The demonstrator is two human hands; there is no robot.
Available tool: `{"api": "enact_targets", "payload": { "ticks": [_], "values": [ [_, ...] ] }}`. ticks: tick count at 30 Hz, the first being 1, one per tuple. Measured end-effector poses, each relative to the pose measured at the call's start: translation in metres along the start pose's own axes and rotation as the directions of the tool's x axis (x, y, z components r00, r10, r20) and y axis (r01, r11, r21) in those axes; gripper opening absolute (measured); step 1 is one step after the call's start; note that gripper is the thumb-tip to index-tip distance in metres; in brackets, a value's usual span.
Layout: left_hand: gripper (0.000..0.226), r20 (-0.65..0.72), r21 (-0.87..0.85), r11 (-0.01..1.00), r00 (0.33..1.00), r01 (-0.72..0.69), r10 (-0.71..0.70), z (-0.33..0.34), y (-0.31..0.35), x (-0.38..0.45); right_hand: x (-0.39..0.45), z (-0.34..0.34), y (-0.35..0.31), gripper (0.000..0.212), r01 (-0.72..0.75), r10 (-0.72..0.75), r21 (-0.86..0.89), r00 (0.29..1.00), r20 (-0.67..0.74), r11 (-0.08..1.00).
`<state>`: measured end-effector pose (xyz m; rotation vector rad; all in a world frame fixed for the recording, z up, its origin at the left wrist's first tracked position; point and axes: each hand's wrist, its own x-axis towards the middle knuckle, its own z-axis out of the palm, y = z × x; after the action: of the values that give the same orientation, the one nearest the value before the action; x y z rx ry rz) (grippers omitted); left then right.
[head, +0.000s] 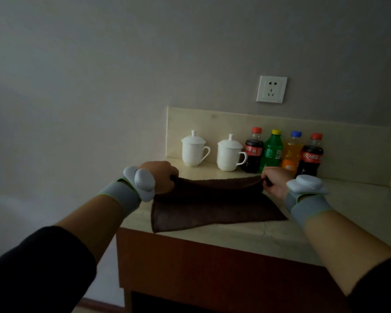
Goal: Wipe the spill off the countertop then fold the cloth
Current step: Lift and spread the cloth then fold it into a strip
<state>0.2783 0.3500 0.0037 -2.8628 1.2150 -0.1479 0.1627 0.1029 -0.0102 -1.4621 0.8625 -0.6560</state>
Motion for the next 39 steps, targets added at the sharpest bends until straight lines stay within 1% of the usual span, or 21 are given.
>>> {"api": "enact_targets", "payload": {
  "ticks": [2,5,6,8,10,11,13,15,17,19,21,23,24,25,26,28,29,32,35,37,39],
  "values": [
    [0.036,0.011,0.002,1.0,1.0,0.011,-0.011,-0.001,0.007,-0.005,-0.001,-0.01,0.003,0.036,0.013,-0.007,-0.177,0.999,0.035,0.984],
    [0.038,0.028,-0.015,0.998,0.998,0.053,-0.053,0.0,0.02,-0.011,-0.002,-0.019,0.007,0.034,0.039,-0.005,-0.39,0.996,0.087,0.92],
    [0.037,0.045,-0.022,0.997,0.997,0.071,-0.07,0.002,0.023,-0.012,-0.003,-0.021,0.007,0.031,0.058,-0.004,-0.469,0.993,0.115,0.881],
    [0.032,0.102,-0.044,0.994,0.991,0.096,-0.091,0.008,0.028,-0.013,-0.007,-0.022,0.008,0.025,0.139,-0.03,-0.626,0.983,0.181,0.768],
    [0.036,0.167,-0.05,0.991,0.98,0.121,-0.111,0.013,0.03,-0.014,-0.011,-0.022,0.011,0.036,0.222,-0.025,-0.727,0.962,0.271,0.649],
    [0.041,0.191,-0.059,0.991,0.976,0.121,-0.108,0.014,0.03,-0.015,-0.014,-0.022,0.011,0.04,0.232,0.007,-0.756,0.954,0.298,0.611],
    [0.054,0.217,-0.106,0.983,0.968,0.148,-0.123,0.014,0.027,-0.015,-0.015,-0.022,0.008,0.039,0.232,0.059,-0.812,0.949,0.31,0.535],
    [0.059,0.159,-0.176,0.964,0.972,0.199,-0.172,0.013,0.021,-0.013,-0.015,-0.021,0.001,0.035,0.231,0.056,-0.867,0.957,0.283,0.441],
    [0.05,0.022,-0.186,0.956,0.974,0.227,-0.227,0.013,0.011,-0.005,-0.012,-0.018,-0.005,0.039,0.263,-0.009,-0.882,0.96,0.281,0.392],
    [0.038,-0.033,-0.171,0.951,0.963,0.257,-0.267,0.017,0.002,0.007,-0.005,-0.011,-0.006,0.039,0.318,-0.122,-0.875,0.948,0.294,0.365],
    [0.041,0.021,-0.156,0.945,0.957,0.289,-0.289,0.029,-0.006,0.016,0.006,-0.003,0.0,0.039,0.397,-0.218,-0.867,0.914,0.343,0.301],
    [0.049,0.091,-0.1,0.942,0.946,0.321,-0.312,0.043,-0.011,0.026,0.018,0.008,0.006,0.042,0.441,-0.204,-0.865,0.894,0.399,0.238],
    [0.05,0.103,-0.059,0.943,0.942,0.327,-0.32,0.05,-0.012,0.032,0.024,0.013,0.008,0.044,0.452,-0.178,-0.869,0.889,0.421,0.201],
    [0.047,0.09,-0.034,0.946,0.944,0.321,-0.317,0.054,-0.014,0.038,0.026,0.016,0.01,0.046,0.462,-0.154,-0.872,0.885,0.44,0.164],
    [0.043,0.078,-0.045,0.945,0.944,0.325,-0.321,0.056,-0.016,0.043,0.03,0.018,0.012,0.046,0.473,-0.13,-0.871,0.879,0.458,0.133],
    [0.036,0.045,-0.085,0.944,0.948,0.319,-0.316,0.052,-0.015,0.052,0.037,0.017,0.014,0.042,0.474,-0.101,-0.873,0.88,0.465,0.117],
    [0.034,0.028,-0.105,0.943,0.949,0.316,-0.315,0.048,-0.013,0.054,0.039,0.016,0.014,0.037,0.464,-0.118,-0.877,0.884,0.452,0.124],
    [0.033,-0.032,-0.161,0.931,0.941,0.329,-0.338,0.041,-0.008,0.061,0.04,0.008,0.012,0.029,0.406,-0.258,-0.893,0.899,0.353,0.194],
    [0.032,-0.099,-0.236,0.913,0.926,0.334,-0.364,0.033,-0.002,0.069,0.036,0.0,0.013,0.026,0.378,-0.417,-0.894,0.872,0.256,0.241],
    [0.031,-0.151,-0.282,0.909,0.921,0.308,-0.359,0.028,0.003,0.074,0.032,-0.007,0.012,0.025,0.388,-0.448,-0.886,0.859,0.248,0.254],
    [0.03,-0.191,-0.311,0.909,0.918,0.278,-0.346,0.023,0.004,0.076,0.027,-0.012,0.01,0.024,0.4,-0.434,-0.873,0.863,0.257,0.279]
  ]
}}
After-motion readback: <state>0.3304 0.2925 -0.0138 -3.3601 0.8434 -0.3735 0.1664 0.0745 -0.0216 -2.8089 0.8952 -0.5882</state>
